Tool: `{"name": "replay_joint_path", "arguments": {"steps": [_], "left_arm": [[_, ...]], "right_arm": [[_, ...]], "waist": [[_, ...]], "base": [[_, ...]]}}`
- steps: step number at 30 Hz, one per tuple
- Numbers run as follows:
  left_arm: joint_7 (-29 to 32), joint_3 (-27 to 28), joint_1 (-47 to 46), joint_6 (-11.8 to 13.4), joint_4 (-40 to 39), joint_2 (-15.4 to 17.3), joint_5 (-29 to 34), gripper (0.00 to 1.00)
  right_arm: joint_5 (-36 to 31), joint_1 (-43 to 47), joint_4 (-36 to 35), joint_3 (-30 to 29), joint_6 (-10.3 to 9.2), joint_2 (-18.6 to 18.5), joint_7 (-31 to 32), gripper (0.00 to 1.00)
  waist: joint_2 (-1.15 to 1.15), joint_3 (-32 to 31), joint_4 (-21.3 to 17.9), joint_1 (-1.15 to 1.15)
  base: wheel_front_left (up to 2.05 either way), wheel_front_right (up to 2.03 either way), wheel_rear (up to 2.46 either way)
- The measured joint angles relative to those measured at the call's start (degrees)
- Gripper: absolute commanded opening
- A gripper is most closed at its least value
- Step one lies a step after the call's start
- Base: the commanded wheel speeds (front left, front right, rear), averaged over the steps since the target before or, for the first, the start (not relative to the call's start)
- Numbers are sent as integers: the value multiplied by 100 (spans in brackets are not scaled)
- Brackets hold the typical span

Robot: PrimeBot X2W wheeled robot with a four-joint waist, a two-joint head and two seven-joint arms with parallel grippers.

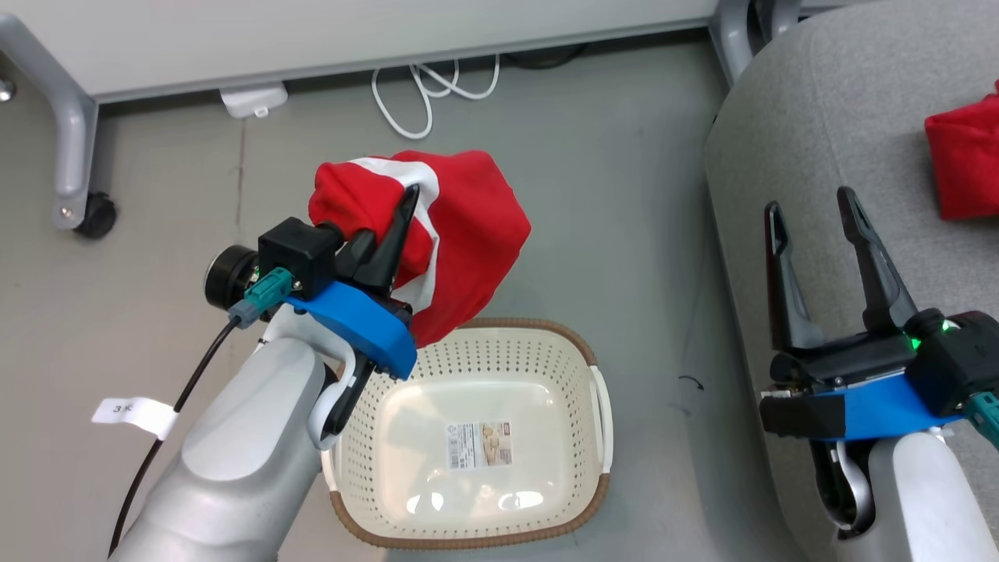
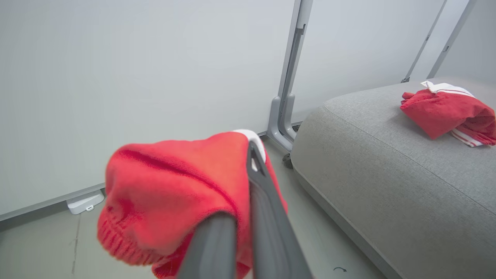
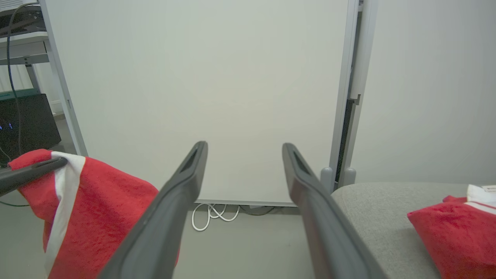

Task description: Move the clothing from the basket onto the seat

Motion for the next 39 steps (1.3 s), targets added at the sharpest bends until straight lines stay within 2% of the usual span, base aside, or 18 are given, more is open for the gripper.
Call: {"name": "replay_joint_path", "arguments": {"steps": [9, 27, 34, 39], "left_arm": [[0, 62, -30, 0, -849, 68, 365, 0], [98, -581, -573, 0, -1580, 110, 332, 0], [136, -661, -578, 0, -1648, 125, 310, 0], [135, -704, -580, 0, -1646, 115, 310, 0]], "right_arm": [[73, 247, 76, -31, 0, 0, 1, 100], [127, 543, 104, -36, 0, 0, 0, 100], [-80, 377, -89, 236, 0, 0, 0, 100], [-179, 73, -220, 694, 0, -89, 0, 100]], "waist": [[0, -536, -13, 0], [0, -1056, 39, 1], [0, -1028, 36, 1], [0, -1009, 59, 2]], "base": [[0, 0, 0], [0, 0, 0], [0, 0, 0], [0, 0, 0]]}}
